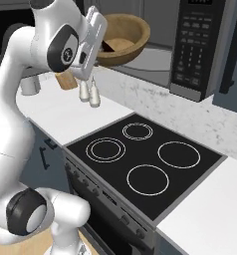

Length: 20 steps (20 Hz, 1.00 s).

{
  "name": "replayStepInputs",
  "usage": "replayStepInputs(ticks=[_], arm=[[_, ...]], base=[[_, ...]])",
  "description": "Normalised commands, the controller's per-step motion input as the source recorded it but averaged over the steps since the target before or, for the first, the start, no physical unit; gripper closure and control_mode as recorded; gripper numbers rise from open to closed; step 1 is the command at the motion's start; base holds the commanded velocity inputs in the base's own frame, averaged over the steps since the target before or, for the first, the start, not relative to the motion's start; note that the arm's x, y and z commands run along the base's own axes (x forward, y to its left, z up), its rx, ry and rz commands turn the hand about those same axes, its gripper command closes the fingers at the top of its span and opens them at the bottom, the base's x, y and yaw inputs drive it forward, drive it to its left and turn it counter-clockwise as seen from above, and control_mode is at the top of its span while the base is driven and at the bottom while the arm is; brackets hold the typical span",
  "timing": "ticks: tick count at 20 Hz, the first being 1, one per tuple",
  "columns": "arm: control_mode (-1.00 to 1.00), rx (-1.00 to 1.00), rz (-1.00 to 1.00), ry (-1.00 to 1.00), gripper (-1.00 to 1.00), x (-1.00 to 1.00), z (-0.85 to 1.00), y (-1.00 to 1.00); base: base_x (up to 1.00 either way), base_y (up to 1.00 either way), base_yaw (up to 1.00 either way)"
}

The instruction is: Pick the avocado from the sink and place it in the bowl. Then pick the bowl and place it in the microwave. Then close the microwave door and press the start button.

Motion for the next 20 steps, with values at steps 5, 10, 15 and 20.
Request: replayStepInputs(ticks=[5, 10, 15, 20], arm=[[-1.00, 0.00, 0.01, 0.00, 1.00, 0.76, -0.26, -0.22], [-1.00, 0.02, 0.02, 0.00, 1.00, 0.81, -0.16, -0.34], [-1.00, 0.00, 0.01, 0.00, 1.00, 0.69, -0.12, -0.17], [-1.00, 0.00, 0.01, 0.00, 1.00, 0.59, -0.16, -0.07]], base=[[0.00, 0.00, 0.00], [0.00, 0.00, 0.00], [0.00, 0.00, 0.00], [0.00, 0.00, 0.00]])
